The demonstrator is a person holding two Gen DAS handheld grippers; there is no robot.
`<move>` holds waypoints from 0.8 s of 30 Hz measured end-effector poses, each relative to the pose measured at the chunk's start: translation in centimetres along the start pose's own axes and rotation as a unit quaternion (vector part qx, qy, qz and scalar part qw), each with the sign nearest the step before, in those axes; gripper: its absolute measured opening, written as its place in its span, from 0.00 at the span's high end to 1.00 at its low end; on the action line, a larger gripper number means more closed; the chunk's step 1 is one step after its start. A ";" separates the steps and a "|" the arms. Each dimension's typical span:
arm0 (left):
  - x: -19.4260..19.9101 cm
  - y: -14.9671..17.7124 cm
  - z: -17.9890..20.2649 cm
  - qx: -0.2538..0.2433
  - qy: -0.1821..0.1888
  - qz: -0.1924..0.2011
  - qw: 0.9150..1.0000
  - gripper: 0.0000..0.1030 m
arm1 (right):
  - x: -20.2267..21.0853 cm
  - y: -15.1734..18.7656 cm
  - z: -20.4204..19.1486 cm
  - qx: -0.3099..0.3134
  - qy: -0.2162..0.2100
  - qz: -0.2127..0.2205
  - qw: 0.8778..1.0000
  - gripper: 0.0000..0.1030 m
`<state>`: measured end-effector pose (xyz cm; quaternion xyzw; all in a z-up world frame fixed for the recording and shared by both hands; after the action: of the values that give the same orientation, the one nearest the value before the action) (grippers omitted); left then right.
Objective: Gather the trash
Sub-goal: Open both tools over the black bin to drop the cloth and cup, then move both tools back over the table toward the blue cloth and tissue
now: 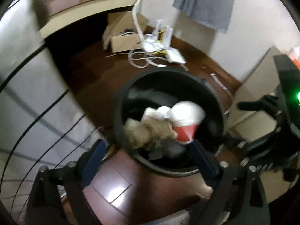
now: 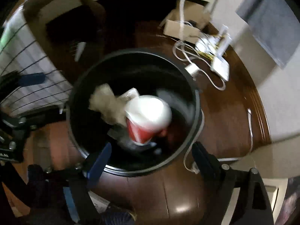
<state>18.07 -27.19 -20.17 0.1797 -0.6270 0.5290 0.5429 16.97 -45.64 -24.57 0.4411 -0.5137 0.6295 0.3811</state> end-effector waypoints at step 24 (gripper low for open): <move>9.3 -0.5 -3.3 0.021 -0.064 0.091 0.994 0.01 | 8.3 -4.3 -4.0 0.003 0.019 0.099 0.995 0.01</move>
<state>16.88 -21.27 -12.34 0.1666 -0.6630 0.5768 0.4472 17.67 -40.71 -15.67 0.3774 -0.5452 0.6740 0.3255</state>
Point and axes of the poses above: each gripper's, at about its wrist camera, not at the fingertips, and x roughly against the way its jaws point, z to its right, y to its underside, the point moved 6 cm from there along -x, roughly the way its jaws point, and after that the axes turned 5 degrees about x, right-handed, at the moved point
